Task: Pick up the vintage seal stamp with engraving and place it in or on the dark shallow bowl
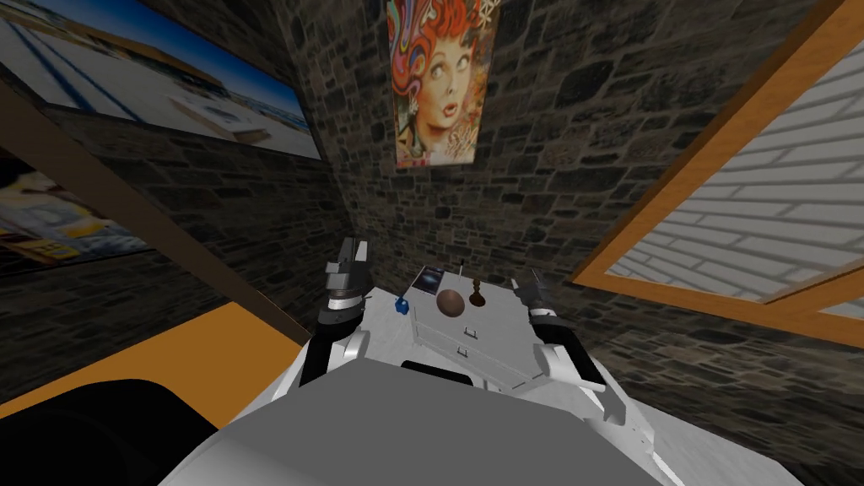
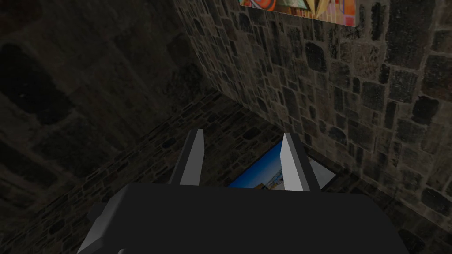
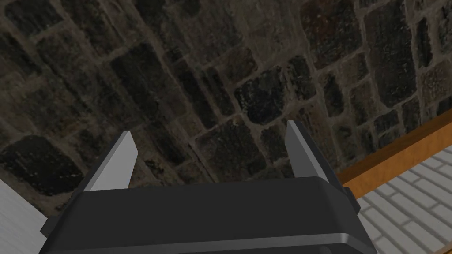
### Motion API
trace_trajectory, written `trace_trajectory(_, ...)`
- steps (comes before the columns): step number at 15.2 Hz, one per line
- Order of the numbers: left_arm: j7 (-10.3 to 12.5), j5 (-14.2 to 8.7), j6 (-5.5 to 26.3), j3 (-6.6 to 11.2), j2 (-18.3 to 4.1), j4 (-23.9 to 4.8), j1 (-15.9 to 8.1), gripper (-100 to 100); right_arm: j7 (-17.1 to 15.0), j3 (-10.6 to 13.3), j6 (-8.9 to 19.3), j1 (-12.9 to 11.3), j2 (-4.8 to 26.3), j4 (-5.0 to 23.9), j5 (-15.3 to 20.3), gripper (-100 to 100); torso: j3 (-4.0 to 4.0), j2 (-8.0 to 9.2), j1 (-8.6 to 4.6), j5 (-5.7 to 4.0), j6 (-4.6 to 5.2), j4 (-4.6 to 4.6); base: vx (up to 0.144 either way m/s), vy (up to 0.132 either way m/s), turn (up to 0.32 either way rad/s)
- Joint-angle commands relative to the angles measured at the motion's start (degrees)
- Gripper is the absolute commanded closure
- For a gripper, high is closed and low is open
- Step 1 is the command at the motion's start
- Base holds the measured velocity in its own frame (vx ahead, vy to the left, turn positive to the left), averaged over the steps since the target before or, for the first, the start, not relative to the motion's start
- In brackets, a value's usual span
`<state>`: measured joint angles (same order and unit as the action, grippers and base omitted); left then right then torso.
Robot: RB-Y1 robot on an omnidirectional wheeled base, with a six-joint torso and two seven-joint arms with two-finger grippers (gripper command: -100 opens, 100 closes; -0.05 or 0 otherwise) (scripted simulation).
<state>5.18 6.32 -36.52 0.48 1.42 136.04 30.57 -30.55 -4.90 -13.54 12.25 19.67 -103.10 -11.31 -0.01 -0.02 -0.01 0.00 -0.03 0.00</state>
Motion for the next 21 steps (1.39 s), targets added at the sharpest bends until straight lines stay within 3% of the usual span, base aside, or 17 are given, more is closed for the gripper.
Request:
trace_trajectory(1, 0.0, 0.0, 0.0, 0.00, 0.0, 0.0, 0.0, 0, -1.9, -0.2, 2.8, -1.4, 0.4, 2.6, -1.2, -100, 0.00, 0.00, 0.00, 0.00, 0.00, 0.00, -0.005, 0.003, 0.149)
trace_trajectory(2, 0.0, 0.0, 0.0, 0.00, 0.0, 0.0, 0.0, 0, -1.9, -0.2, 2.8, -1.4, 0.4, 2.6, -1.2, -100, 0.00, 0.00, 0.01, -0.01, 0.01, 0.00, -0.003, 0.000, 0.036)
trace_trajectory(3, 0.0, 0.0, 0.0, 0.00, 0.0, 0.0, 0.0, 0, -4.3, -0.7, 5.0, -3.1, 1.7, 4.6, -3.2, -100, 0.00, 0.00, 0.01, 0.00, 0.04, 0.00, -0.004, 0.006, 0.104)
trace_trajectory(5, 0.0, 0.0, 0.0, 0.00, 0.0, 0.0, 0.0, 0, -4.6, -0.7, 5.5, -3.1, 1.7, 6.0, -3.2, -100, 0.00, -0.01, 0.02, 0.00, 0.01, 0.00, -0.003, 0.004, 0.107)
trace_trajectory(6, 0.0, 0.0, 0.0, 0.00, 0.0, 0.0, 0.0, 0, -6.9, -1.1, 8.0, -4.9, 3.0, 7.7, -5.3, -100, 0.00, 0.00, 0.01, 0.00, 0.03, -0.01, -0.004, 0.006, 0.168)
trace_trajectory(9, 0.0, 0.0, 0.0, 0.00, 0.0, 0.0, 0.0, 0, -7.3, -1.1, 8.3, -4.9, 3.0, 9.4, -5.3, -100, 0.00, 0.00, 0.00, 0.00, 0.04, 0.00, -0.003, 0.002, 0.056)
trace_trajectory(10, 0.0, 0.0, 0.0, 0.01, 0.0, 0.0, 0.0, 0, -10.0, -1.6, 11.1, -6.7, 4.2, 11.3, -7.3, -100, 0.00, 0.01, 0.00, -0.01, 0.05, 0.00, -0.003, 0.007, 0.110)
trace_trajectory(12, 0.0, 0.0, 0.0, 0.00, 0.0, 0.0, 0.0, 0, -10.0, -1.6, 11.1, -6.7, 4.2, 13.0, -7.3, -100, 0.00, 0.00, 0.02, 0.00, 0.01, 0.00, -0.003, 0.003, 0.125)
trace_trajectory(13, 0.0, 0.0, 0.0, 0.00, 0.0, 0.0, 0.0, 0, -12.3, -2.1, 13.7, -8.5, 5.4, 14.3, -9.4, -100, 0.00, 0.00, 0.02, 0.00, 0.03, 0.00, -0.005, 0.005, 0.134)
trace_trajectory(15, 0.0, 0.0, 0.0, 0.00, 0.0, 0.0, 0.0, 0, -12.7, -2.1, 14.0, -8.5, 5.4, 16.5, -9.4, -100, -0.01, -0.01, 0.02, 0.00, 0.01, 0.00, -0.003, 0.003, 0.111)
trace_trajectory(16, 0.0, 0.0, 0.0, 0.00, 0.0, 0.0, 0.0, 0, -15.0, -2.6, 16.5, -10.4, 6.6, 17.9, -11.5, -100, 0.00, 0.00, 0.01, 0.00, 0.04, -0.01, -0.004, 0.006, 0.146)
trace_trajectory(18, 0.0, 0.0, 0.0, 0.00, 0.0, 0.0, 0.0, 0, -15.5, -2.6, 16.8, -10.4, 6.6, 20.1, -11.5, -100, 0.00, 0.00, 0.02, 0.00, 0.02, 0.00, -0.003, 0.003, 0.101)
trace_trajectory(19, 0.0, 0.0, 0.0, 0.00, 0.0, 0.0, 0.0, 0, -17.9, -3.1, 19.2, -12.2, 7.7, 21.8, -13.7, -100, 0.00, 0.00, 0.01, 0.00, 0.03, 0.00, -0.004, 0.006, 0.143)
trace_trajectory(21, 0.0, 0.0, 0.0, 0.00, 0.0, 0.0, 0.0, 0, -18.3, -3.1, 19.7, -12.2, 7.7, 23.7, -13.7, -100, 0.00, 0.00, 0.03, 0.00, 0.01, 0.00, -0.002, 0.003, 0.116)
